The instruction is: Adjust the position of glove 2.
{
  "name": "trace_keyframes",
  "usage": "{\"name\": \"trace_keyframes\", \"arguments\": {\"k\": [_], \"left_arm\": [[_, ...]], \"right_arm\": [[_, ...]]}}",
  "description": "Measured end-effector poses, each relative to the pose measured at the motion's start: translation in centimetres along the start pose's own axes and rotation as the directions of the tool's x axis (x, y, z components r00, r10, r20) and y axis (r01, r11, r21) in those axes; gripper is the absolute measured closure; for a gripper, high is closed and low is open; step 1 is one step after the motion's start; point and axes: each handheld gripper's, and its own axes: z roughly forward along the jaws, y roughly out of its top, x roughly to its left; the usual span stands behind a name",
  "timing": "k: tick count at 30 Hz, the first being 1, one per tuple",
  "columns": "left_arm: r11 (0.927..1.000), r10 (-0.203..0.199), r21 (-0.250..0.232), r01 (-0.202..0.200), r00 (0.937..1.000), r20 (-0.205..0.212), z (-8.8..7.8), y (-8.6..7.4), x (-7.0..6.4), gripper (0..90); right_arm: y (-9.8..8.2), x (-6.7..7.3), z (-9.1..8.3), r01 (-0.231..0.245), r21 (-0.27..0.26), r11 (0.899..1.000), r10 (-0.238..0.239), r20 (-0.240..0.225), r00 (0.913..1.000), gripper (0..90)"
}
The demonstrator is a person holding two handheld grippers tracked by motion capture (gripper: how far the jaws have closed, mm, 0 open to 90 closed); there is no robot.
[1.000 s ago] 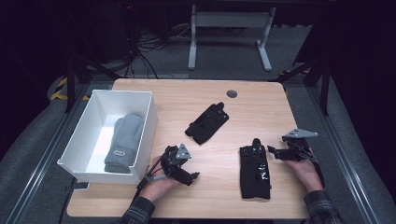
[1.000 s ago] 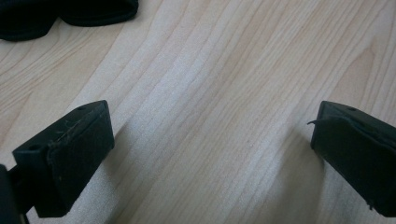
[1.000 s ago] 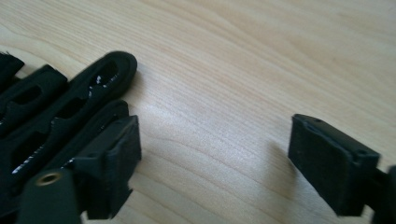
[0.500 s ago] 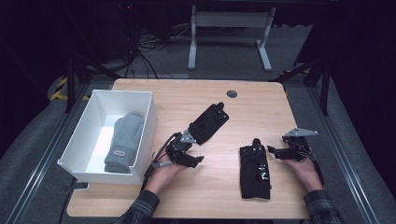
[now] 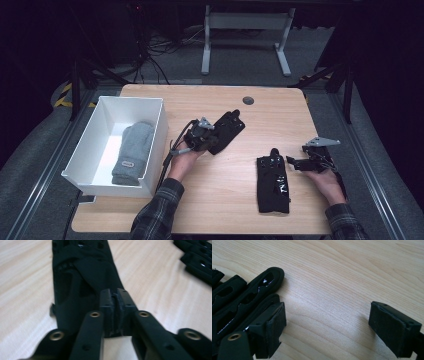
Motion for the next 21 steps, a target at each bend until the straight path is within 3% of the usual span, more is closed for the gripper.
{"name": "trace_keyframes", "arguments": {"k": [2,7,14,17,21], "left_arm": [[0.9999,-0.014,0.007,0.014,0.9999,0.006,0.6,0.4,0.6,89.6],[0.9992,-0.022,0.033,0.023,0.9996,-0.018,2.0,1.1,1.6,89.9],[0.9982,-0.041,0.042,0.042,0.9990,-0.016,3.5,1.1,2.6,89.9],[0.9979,-0.056,0.033,0.056,0.9984,-0.007,3.5,0.9,2.7,89.9],[0.9972,-0.049,0.056,0.049,0.9988,-0.002,3.3,0.9,2.5,90.0]], "right_arm": [[0.0,0.0,0.0,0.000,0.000,1.000,0.000,0.000,1.0000,14.7],[0.0,0.0,0.0,0.001,0.000,1.000,-0.001,-0.001,1.0000,14.7],[0.0,0.0,0.0,0.001,0.000,1.000,-0.001,-0.002,1.0000,14.6],[0.0,0.0,0.0,0.002,0.000,1.000,-0.002,-0.003,1.0000,14.7],[0.0,0.0,0.0,0.002,0.000,1.000,-0.002,-0.003,1.0000,14.7]]}}
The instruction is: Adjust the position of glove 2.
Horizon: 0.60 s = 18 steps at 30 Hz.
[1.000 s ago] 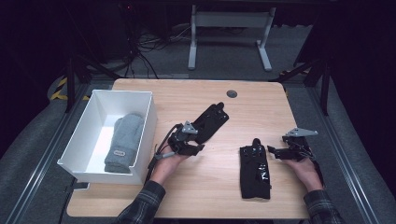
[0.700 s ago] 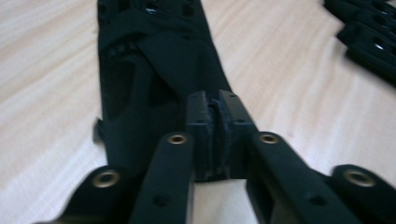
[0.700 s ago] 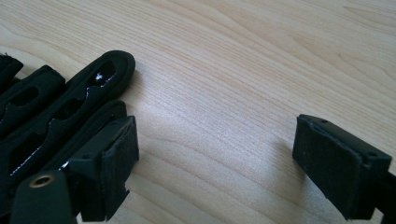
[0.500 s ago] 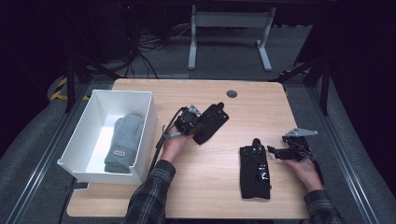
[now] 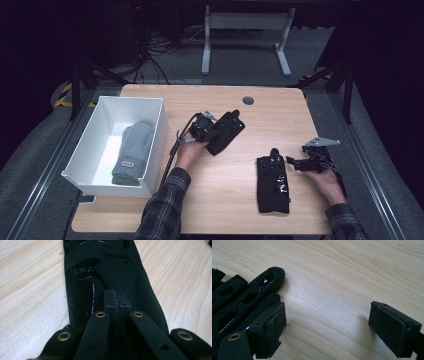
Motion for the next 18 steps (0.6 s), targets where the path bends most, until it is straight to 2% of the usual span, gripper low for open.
{"name": "trace_keyframes", "arguments": {"k": [9,18], "left_arm": [[0.9992,0.022,0.033,-0.023,0.9987,0.046,-0.9,-1.0,-1.3,90.0],[0.9983,0.043,0.036,-0.046,0.9945,0.096,-1.9,-2.6,-3.3,90.0]], "right_arm": [[0.0,0.0,0.0,0.001,-0.002,1.000,-0.001,-0.002,1.0000,14.7],[0.0,0.0,0.0,0.001,-0.001,1.000,-0.001,-0.002,1.0000,14.7]]}}
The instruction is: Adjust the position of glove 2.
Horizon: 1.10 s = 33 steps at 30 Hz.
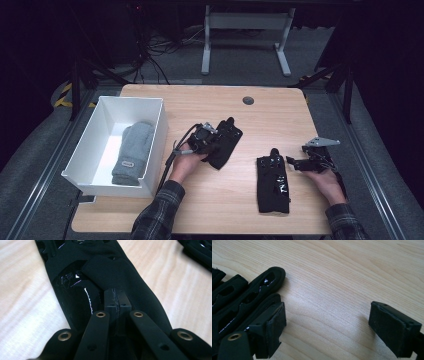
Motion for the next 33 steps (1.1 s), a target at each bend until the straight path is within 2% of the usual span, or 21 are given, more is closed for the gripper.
{"name": "trace_keyframes", "arguments": {"k": [4,12,20,24,26,33], "left_arm": [[1.0000,0.005,0.005,-0.005,0.9998,0.017,-0.2,-0.4,-0.7,90.0],[0.9999,-0.014,0.000,0.014,0.9981,0.060,-0.8,-1.8,-2.1,90.0],[0.9999,-0.007,0.014,0.006,0.9960,0.089,-1.4,-2.8,-3.7,90.0],[0.9996,0.008,0.027,-0.011,0.9948,0.102,-1.8,-3.5,-4.9,90.0],[0.9994,0.014,0.031,-0.017,0.9944,0.105,-1.9,-3.6,-5.2,90.0],[0.9995,0.014,0.025,-0.018,0.9909,0.134,-2.5,-5.0,-6.8,90.0]], "right_arm": [[0.0,0.0,0.0,0.000,0.000,1.000,0.000,0.000,1.0000,14.7],[0.0,0.0,0.0,0.000,0.000,1.000,0.000,0.000,1.0000,14.7],[0.0,0.0,0.0,0.001,0.000,1.000,-0.001,0.000,1.0000,14.7],[0.0,0.0,0.0,0.001,0.000,1.000,-0.001,-0.001,1.0000,14.7],[0.0,0.0,0.0,0.002,0.000,1.000,-0.002,-0.001,1.0000,14.7],[0.0,0.0,0.0,0.002,0.000,1.000,-0.002,-0.001,1.0000,14.7]]}}
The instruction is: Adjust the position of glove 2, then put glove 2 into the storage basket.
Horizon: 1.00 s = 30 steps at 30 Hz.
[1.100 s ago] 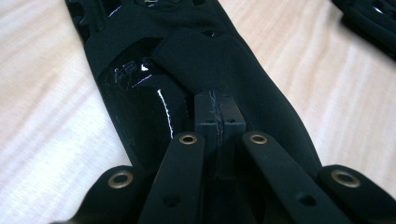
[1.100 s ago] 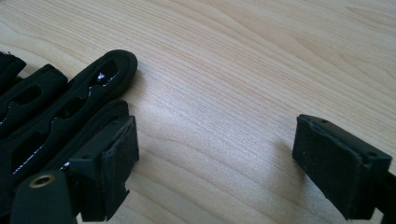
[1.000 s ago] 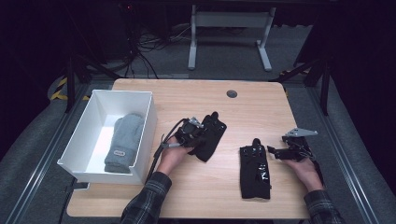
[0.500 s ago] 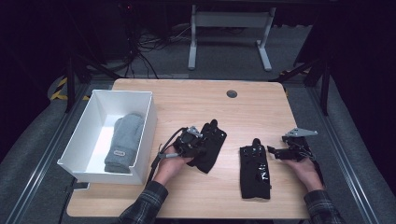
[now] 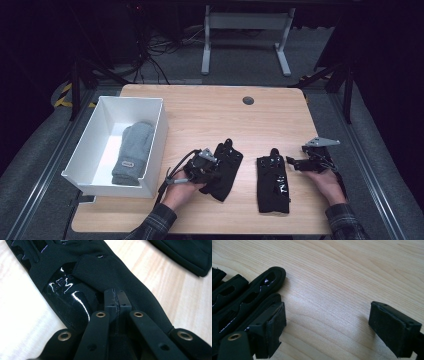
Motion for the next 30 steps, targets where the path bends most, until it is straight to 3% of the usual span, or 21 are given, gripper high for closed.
{"name": "trace_keyframes", "arguments": {"k": [6,11,17,21,27,30], "left_arm": [[0.9999,0.000,-0.016,0.000,1.0000,-0.001,-0.3,-0.4,-0.6,86.8],[0.9996,0.013,-0.026,-0.015,0.9985,-0.053,-1.6,-0.4,-0.9,86.5],[0.9998,0.000,-0.021,-0.002,0.9931,-0.117,-2.8,-1.6,-1.1,87.3],[0.9997,-0.019,0.015,0.021,0.9936,-0.111,-2.5,-2.4,-1.1,87.3],[0.9993,0.009,0.038,-0.005,0.9961,-0.087,-1.7,-2.2,-1.9,87.3],[0.9992,0.019,0.035,-0.017,0.9985,-0.052,-1.1,-2.0,-2.6,87.2]], "right_arm": [[0.0,0.0,0.0,0.001,0.000,1.000,-0.001,0.000,1.0000,14.6],[0.0,0.0,0.0,0.001,0.000,1.000,-0.001,-0.001,1.0000,14.7],[0.0,0.0,0.0,0.003,0.000,1.000,-0.003,-0.002,1.0000,14.7],[0.0,0.0,0.0,0.003,0.000,1.000,-0.003,-0.003,1.0000,14.7],[0.0,0.0,0.0,0.003,0.000,1.000,-0.003,-0.003,1.0000,14.7],[0.0,0.0,0.0,0.004,0.000,1.000,-0.004,-0.003,1.0000,14.7]]}}
